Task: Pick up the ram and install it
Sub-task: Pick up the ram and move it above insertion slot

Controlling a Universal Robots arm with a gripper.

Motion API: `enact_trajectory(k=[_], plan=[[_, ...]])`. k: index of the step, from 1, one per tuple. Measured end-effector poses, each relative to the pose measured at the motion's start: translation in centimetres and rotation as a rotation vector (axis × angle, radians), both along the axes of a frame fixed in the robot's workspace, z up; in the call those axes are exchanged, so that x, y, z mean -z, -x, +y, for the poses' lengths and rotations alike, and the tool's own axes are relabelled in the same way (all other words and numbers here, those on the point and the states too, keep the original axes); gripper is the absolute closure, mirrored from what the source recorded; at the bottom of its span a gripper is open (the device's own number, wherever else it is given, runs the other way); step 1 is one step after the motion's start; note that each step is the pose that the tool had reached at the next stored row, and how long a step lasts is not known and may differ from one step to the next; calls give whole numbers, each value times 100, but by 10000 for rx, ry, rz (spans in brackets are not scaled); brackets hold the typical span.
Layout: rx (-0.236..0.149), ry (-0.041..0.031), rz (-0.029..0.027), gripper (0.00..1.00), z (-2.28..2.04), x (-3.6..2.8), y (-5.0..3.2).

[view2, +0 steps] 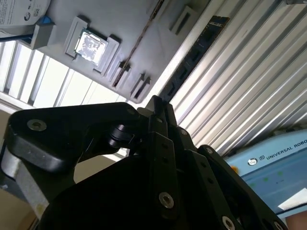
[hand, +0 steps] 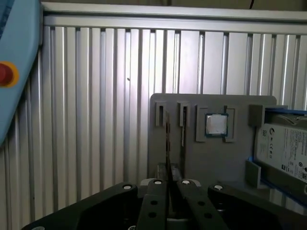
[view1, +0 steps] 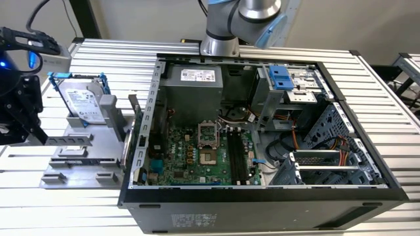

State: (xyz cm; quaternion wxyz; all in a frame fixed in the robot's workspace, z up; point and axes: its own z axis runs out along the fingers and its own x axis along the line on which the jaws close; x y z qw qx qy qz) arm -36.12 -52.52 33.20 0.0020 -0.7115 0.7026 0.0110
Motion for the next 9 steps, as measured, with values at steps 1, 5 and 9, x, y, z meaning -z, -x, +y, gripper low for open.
enact_trajectory(k=[1, 5, 9], plan=[[0, -2, -2, 100, 0, -17, 0], [0, -1, 0, 100, 0, -94, 0], [0, -1, -1, 100, 0, -161, 0]])
